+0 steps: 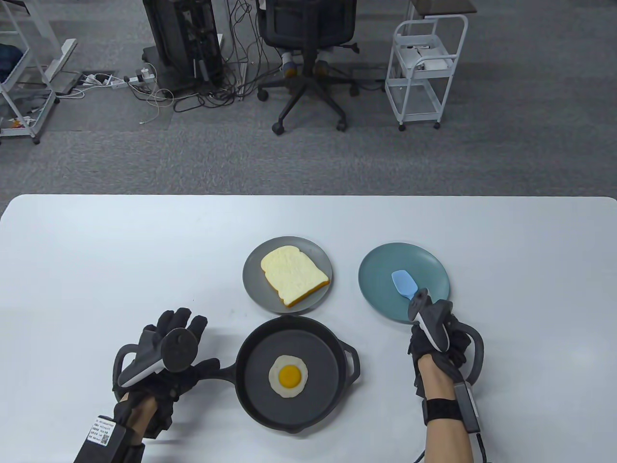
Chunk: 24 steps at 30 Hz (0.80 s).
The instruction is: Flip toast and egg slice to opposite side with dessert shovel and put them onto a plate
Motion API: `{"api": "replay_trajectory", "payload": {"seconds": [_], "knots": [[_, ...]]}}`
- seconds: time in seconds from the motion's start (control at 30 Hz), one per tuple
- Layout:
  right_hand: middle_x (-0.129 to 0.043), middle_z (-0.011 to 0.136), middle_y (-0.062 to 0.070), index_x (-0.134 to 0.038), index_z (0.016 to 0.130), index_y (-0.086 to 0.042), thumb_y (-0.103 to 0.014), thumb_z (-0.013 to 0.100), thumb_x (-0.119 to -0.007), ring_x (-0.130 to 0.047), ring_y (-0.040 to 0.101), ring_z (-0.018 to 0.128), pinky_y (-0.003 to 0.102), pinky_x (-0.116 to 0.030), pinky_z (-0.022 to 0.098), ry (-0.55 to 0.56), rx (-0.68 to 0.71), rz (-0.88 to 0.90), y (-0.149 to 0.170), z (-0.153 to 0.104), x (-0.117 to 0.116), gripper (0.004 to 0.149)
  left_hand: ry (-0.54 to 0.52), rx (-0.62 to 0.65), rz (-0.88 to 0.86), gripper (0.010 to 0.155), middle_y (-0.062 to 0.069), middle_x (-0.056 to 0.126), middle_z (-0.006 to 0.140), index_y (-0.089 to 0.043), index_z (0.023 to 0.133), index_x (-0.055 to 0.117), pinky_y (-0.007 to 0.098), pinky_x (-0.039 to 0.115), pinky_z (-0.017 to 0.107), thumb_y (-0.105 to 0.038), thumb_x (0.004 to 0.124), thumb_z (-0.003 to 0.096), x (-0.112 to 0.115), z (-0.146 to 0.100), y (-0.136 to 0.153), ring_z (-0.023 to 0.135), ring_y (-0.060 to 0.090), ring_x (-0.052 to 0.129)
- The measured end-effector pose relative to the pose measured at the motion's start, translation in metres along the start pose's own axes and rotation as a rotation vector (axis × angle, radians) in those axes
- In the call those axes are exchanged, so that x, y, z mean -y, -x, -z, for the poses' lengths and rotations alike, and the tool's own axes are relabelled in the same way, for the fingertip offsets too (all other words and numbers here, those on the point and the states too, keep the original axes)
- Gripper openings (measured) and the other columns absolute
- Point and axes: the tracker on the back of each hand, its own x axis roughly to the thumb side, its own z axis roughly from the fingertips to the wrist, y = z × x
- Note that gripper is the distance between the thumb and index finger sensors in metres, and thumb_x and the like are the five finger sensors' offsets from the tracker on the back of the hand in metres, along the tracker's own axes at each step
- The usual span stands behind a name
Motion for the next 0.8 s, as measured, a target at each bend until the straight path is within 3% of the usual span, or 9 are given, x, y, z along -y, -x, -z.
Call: {"api": "replay_trajectory", "payload": {"seconds": [0.1,0.23,0.53,0.67,0.8], "knots": [[-0.105,0.06,-0.008,-0.071,0.097,-0.015,-0.053,0.04,-0.085,-0.104,0.016,0.041,0.036,-0.086,0.032,0.044,0.03,-0.076,-0.003,-0.003,0.002,0.07,0.004,-0.001,0.002,0.097,0.016,0.013,0.122,-0.027,0.113,0.021,0.07,0.026,0.078,-0.076,0.054,0.0358,0.0,0.0,0.0,0.113,0.051,0.019],[-0.105,0.053,-0.01,-0.085,0.088,-0.02,-0.05,0.04,-0.085,-0.105,0.015,0.039,0.036,-0.087,0.031,0.028,0.04,-0.019,0.007,-0.005,0.014,0.057,0.008,0.002,0.001,0.097,0.016,0.012,0.122,-0.027,0.113,0.021,0.07,0.026,0.078,-0.075,0.054,0.0359,0.0,0.0,-0.001,0.113,0.051,0.019],[-0.101,0.069,-0.007,-0.079,0.09,-0.022,-0.042,0.043,-0.083,-0.104,0.02,0.055,0.037,-0.085,0.037,0.08,0.111,0.196,0.032,-0.038,0.058,0.051,0.01,0.012,-0.002,0.097,0.016,0.013,0.122,-0.027,0.113,0.021,0.07,0.026,0.078,-0.077,0.053,0.035,0.001,0.002,-0.002,0.113,0.051,0.019],[-0.1,0.067,-0.007,-0.079,0.09,-0.022,-0.042,0.044,-0.083,-0.103,0.019,0.049,0.036,-0.086,0.035,0.096,0.2,0.282,0.031,-0.06,0.076,0.051,0.011,0.024,-0.007,0.098,0.016,0.013,0.122,-0.027,0.113,0.021,0.07,0.026,0.078,-0.077,0.053,0.0349,0.001,0.001,-0.003,0.113,0.051,0.019],[-0.102,0.055,-0.009,-0.083,0.086,-0.021,-0.046,0.043,-0.084,-0.103,0.014,0.036,0.034,-0.087,0.03,0.142,0.294,0.363,0.023,-0.086,0.089,0.049,0.014,0.031,-0.024,0.098,0.016,0.013,0.122,-0.027,0.113,0.021,0.07,0.026,0.078,-0.077,0.053,0.0349,0.001,0.002,-0.004,0.113,0.051,0.018]]}}
